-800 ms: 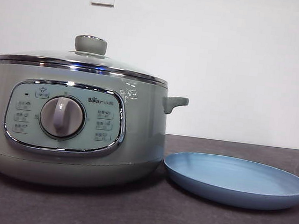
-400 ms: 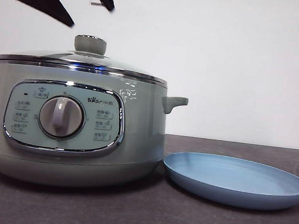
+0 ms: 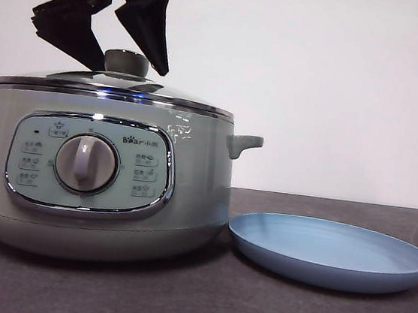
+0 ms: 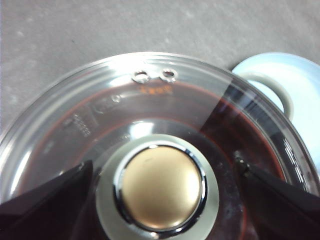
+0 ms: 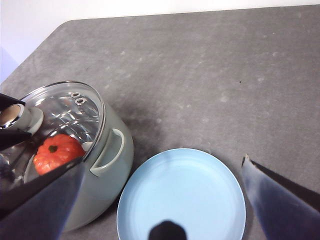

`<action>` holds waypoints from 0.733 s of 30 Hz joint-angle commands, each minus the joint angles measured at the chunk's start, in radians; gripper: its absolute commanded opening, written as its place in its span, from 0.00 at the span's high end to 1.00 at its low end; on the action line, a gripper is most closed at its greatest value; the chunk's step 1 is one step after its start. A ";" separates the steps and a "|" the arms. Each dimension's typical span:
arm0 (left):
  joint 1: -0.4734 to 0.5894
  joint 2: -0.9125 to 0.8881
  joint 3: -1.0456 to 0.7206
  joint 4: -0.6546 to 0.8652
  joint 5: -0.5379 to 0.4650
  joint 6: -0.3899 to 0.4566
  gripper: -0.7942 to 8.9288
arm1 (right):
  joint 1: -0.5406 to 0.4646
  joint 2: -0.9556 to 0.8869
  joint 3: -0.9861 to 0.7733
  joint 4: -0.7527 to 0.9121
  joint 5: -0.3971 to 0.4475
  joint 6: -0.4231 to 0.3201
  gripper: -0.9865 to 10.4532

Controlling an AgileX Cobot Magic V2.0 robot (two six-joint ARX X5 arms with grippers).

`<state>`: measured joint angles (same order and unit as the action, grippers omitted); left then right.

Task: Take the pumpkin out from the steamer,put the pumpkin in the blue plate,close the lid

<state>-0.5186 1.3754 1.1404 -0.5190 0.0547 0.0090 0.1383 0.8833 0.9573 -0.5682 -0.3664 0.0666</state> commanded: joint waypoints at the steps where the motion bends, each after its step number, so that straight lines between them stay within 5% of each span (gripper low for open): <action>1: -0.004 0.013 0.000 0.001 -0.004 0.019 0.46 | 0.003 0.000 0.005 0.005 0.003 -0.005 0.42; 9: -0.005 0.013 0.000 0.002 -0.005 0.023 0.94 | 0.003 0.000 0.005 0.005 0.006 -0.005 0.42; 22: -0.004 -0.013 0.024 0.000 -0.029 0.023 0.93 | 0.003 0.002 0.005 0.013 -0.002 -0.003 0.42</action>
<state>-0.5201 1.3792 1.1481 -0.5159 0.0334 0.0273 0.1383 0.8833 0.9573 -0.5663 -0.3656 0.0666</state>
